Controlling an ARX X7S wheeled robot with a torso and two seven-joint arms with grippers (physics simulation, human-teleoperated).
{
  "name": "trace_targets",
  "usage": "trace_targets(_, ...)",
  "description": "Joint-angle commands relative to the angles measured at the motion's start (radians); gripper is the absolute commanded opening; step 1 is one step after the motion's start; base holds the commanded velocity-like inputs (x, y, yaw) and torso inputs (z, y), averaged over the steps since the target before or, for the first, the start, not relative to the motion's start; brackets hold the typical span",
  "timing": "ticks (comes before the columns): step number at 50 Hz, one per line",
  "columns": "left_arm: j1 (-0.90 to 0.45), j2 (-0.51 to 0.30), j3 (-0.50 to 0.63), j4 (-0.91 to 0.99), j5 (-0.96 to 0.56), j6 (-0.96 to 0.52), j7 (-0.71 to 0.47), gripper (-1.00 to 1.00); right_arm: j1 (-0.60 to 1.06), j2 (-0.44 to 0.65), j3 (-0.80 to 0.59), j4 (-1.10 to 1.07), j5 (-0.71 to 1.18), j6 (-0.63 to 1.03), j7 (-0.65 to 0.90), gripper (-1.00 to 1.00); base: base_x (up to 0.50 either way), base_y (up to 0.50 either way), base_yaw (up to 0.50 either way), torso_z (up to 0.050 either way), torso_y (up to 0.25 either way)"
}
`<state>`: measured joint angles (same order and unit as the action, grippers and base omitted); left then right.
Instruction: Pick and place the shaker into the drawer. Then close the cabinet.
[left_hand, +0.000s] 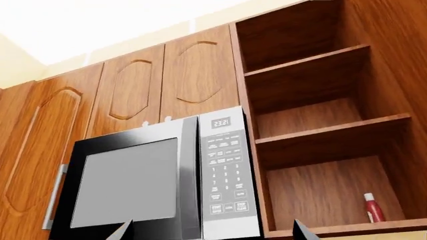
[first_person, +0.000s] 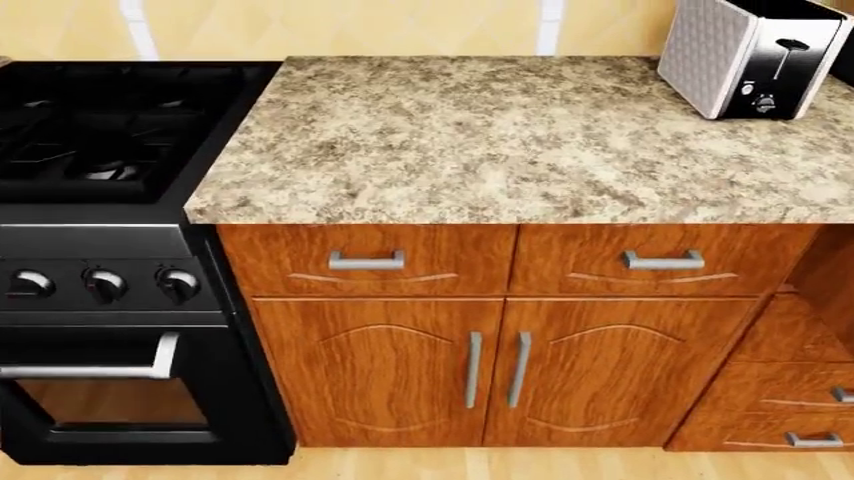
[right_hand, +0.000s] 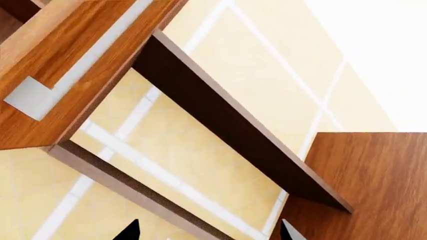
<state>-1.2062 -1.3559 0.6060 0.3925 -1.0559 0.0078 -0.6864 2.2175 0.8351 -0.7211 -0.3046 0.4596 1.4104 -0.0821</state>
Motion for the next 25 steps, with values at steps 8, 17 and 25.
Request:
trace_targets(8,0.023,-0.009,-0.005,0.031,-0.010,0.017,-0.008,1.00,0.004,-0.014,-0.004,-0.007,0.003,0.018,-0.008,1.00,0.50,-0.01,0.00,0.000,0.000)
trace_targets(17,0.033,-0.006,-0.004,0.043,-0.009,0.021,-0.011,1.00,0.005,-0.008,-0.009,-0.017,0.004,0.020,-0.016,1.00,0.50,0.00,0.00,0.000,0.000)
trace_targets(25,0.036,-0.019,-0.012,0.061,-0.018,0.025,-0.014,1.00,-0.001,-0.004,0.004,-0.030,0.010,0.029,-0.015,1.00,0.50,-0.01,0.00,0.000,0.000)
